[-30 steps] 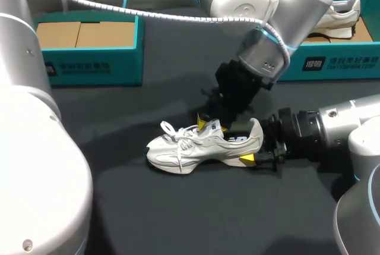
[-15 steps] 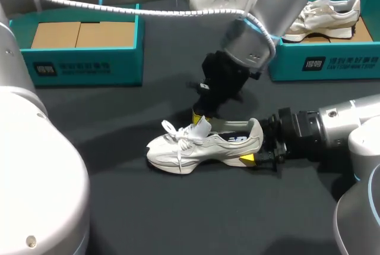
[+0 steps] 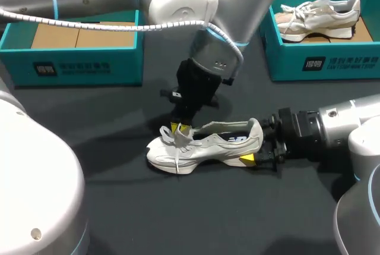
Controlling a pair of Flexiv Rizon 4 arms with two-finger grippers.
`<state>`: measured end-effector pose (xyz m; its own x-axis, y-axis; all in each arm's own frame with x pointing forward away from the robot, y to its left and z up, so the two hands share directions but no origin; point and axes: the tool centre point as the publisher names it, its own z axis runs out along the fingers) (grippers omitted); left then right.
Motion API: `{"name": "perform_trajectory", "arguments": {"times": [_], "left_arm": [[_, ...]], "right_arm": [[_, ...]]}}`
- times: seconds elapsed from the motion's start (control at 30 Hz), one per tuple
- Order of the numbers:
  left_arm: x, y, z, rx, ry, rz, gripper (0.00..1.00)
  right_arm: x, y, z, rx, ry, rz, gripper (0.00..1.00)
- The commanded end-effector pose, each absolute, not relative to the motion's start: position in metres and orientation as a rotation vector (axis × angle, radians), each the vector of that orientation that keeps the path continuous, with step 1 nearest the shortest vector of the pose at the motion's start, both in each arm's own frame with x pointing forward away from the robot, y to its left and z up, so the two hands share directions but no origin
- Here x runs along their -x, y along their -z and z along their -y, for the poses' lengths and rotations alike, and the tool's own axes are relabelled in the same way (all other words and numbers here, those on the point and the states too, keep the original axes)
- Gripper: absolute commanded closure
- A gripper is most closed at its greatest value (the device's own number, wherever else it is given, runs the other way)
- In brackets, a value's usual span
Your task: Take the shoe out of the shoebox, open the shoe tongue, remove and reinsert the insole, then place the shoe into the shoebox
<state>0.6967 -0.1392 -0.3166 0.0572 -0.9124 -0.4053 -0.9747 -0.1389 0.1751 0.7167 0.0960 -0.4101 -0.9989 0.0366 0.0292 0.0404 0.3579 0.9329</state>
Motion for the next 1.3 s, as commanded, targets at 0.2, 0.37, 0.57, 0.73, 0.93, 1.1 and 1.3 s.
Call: {"name": "perform_trajectory", "arguments": {"times": [0.2,0.37,0.57,0.73,0.93,1.1,1.3], "left_arm": [[-0.696,0.34,0.125,2.211,-0.657,-1.967,0.8],[-0.695,0.348,0.115,2.223,-0.705,-1.931,0.65],[-0.689,0.348,0.102,2.228,-0.714,-1.901,0.58],[-0.683,0.344,0.095,2.213,-0.692,-1.891,0.53],[-0.682,0.343,0.09,2.21,-0.692,-1.869,0.4],[-0.684,0.327,0.089,2.236,-0.619,-1.924,0.46],[-0.699,0.291,0.102,2.224,-0.447,-2.088,0.51]], "right_arm": [[-0.716,0.41,-0.096,0.075,1.77,2.59,1.0],[-0.716,0.41,-0.096,0.075,1.77,2.59,1.0],[-0.716,0.41,-0.096,0.075,1.77,2.59,1.0],[-0.716,0.41,-0.096,0.075,1.77,2.59,1.0],[-0.716,0.41,-0.096,0.075,1.77,2.59,1.0],[-0.716,0.41,-0.096,0.075,1.77,2.59,1.0],[-0.716,0.41,-0.096,0.075,1.77,2.59,1.0]]}}
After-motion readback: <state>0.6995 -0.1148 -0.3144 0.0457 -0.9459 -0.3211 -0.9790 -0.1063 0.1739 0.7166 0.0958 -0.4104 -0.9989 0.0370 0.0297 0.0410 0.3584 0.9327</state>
